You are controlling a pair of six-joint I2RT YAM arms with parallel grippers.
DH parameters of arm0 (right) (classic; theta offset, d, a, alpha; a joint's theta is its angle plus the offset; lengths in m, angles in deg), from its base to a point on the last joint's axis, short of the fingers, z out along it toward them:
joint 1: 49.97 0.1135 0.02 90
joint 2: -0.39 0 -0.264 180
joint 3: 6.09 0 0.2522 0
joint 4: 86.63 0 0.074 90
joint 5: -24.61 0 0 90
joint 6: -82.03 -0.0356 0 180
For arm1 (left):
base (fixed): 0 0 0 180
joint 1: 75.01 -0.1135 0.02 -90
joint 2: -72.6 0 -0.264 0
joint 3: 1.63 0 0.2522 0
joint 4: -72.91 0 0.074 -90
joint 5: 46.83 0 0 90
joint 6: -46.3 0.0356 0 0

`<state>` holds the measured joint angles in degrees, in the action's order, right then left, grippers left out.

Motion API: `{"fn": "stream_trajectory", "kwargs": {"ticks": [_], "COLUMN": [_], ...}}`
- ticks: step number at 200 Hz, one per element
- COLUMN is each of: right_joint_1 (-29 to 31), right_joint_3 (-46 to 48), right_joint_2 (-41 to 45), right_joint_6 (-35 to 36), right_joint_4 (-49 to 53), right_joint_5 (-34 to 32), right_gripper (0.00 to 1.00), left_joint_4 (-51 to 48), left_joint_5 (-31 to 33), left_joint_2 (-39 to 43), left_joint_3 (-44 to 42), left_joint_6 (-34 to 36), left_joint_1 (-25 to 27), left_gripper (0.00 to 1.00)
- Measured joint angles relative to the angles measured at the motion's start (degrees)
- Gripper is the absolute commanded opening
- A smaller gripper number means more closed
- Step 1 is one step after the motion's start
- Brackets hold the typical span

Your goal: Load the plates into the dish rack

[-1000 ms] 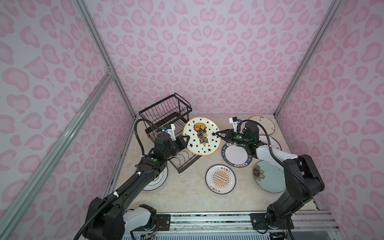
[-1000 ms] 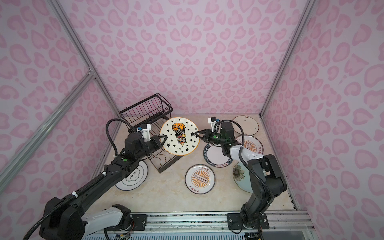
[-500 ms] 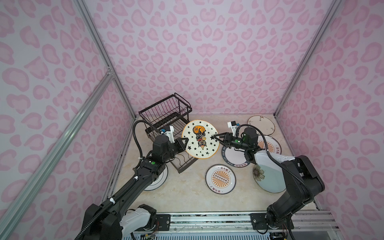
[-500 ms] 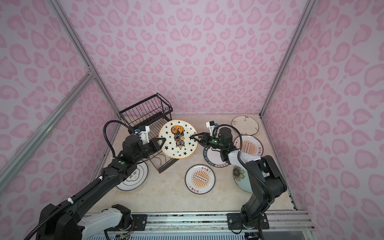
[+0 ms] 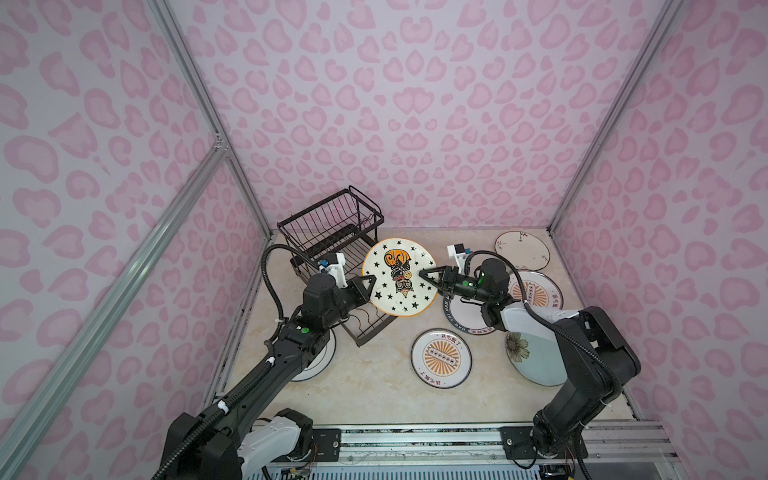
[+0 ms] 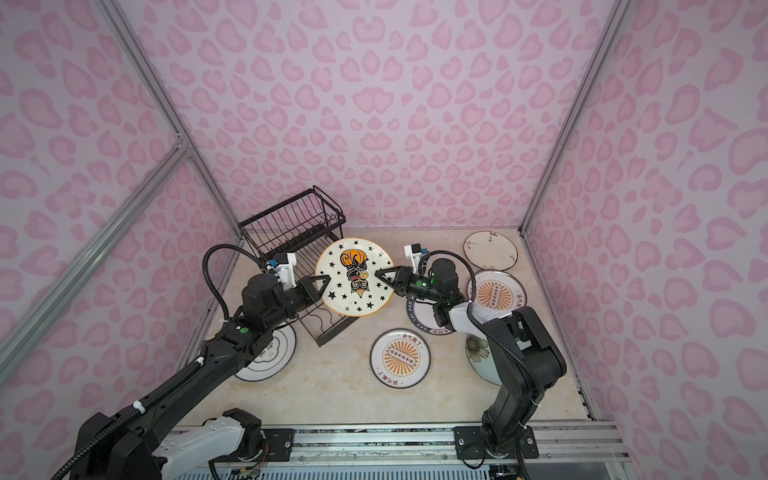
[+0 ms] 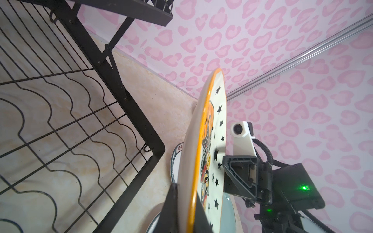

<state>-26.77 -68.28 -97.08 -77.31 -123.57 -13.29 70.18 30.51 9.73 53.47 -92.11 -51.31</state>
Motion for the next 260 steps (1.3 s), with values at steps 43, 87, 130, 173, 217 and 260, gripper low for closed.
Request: {"fn": "stream_trajectory", "kwargs": {"ticks": [43,87,130,173,217,260], "right_joint_1": [0.48,0.48,0.48,0.44,0.5,-0.39], "right_joint_3": [-0.66,-0.96,-1.29,-1.95,-2.03,-2.03], "right_joint_2": [-0.46,-0.52,-0.52,-0.48,1.05,2.21], "right_joint_6": [-0.07,-0.07,-0.07,-0.76,1.18,2.19], "right_joint_4": [-0.15,-0.15,-0.02,0.07,1.95,3.23], "right_joint_5": [-0.72,-0.98,-0.87,-1.29,0.55,1.53], "right_gripper": [0.27,0.19,0.03,0.0,0.0,0.0], "left_joint_4": [2.19,2.64,2.32,2.25,0.5,-0.7], "left_joint_5": [0.72,1.09,1.6,2.16,0.7,1.2], "left_joint_2": [0.2,0.48,0.57,-1.09,-2.21,-2.01], "left_joint_3": [-0.98,-1.01,-0.81,0.87,1.36,1.73], "left_joint_6": [-0.22,-0.35,-1.05,-1.86,0.7,1.81], "left_joint_1": [-0.02,-0.02,-0.07,-0.13,0.04,0.0], "left_gripper": [0.04,0.04,0.04,0.18,0.52,0.58]}}
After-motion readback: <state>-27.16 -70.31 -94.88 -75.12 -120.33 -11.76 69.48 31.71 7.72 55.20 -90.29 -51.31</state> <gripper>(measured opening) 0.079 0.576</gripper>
